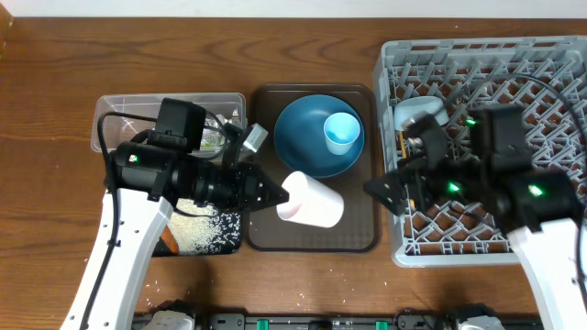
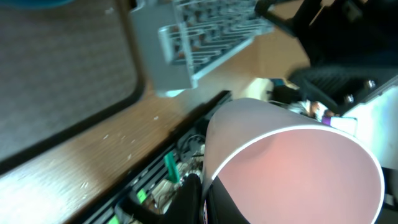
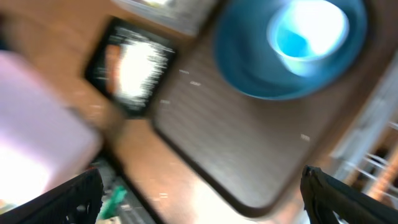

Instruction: Sort waste into correct bins and load items into the dishwasher rack

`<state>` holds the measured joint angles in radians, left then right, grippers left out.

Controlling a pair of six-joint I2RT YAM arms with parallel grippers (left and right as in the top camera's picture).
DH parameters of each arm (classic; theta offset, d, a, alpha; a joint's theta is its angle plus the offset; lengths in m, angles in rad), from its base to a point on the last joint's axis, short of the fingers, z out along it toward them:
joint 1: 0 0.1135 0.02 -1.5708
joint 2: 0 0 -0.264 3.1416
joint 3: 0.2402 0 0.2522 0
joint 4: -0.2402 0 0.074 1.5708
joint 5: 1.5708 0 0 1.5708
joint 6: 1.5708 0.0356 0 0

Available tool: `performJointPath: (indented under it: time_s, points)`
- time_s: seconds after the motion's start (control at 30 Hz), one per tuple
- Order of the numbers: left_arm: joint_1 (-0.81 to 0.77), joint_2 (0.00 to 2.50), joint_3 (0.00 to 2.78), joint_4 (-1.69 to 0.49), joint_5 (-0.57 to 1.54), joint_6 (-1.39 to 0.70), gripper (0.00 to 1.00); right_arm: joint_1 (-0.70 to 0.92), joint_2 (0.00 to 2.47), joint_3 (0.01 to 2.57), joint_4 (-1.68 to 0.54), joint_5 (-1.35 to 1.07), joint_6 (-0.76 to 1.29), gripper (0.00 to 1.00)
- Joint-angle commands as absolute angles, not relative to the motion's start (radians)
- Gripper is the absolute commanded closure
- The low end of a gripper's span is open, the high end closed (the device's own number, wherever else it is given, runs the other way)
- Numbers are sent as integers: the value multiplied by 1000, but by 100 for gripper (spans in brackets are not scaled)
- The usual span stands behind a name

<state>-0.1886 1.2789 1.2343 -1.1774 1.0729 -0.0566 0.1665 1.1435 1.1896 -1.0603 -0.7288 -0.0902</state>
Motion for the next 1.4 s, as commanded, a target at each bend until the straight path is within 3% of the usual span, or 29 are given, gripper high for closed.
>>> performJointPath:
  time_s: [0.0, 0.47, 1.1, 1.37]
  points:
    - [-187, 1272, 1248, -1137, 1215, 3, 94, 119, 1055, 1219, -1092, -998, -186, 1]
    - [-216, 1273, 1248, -987, 1407, -46, 94, 119, 951, 1216, -1148, -1134, -286, 1]
    - [-305, 1273, 1248, -843, 1402, -84, 94, 209, 968, 1214, -1135, -1179, -316, 1]
    - [-334, 1273, 1248, -838, 1402, -83, 94, 241, 997, 1214, -1103, -1186, -315, 15]
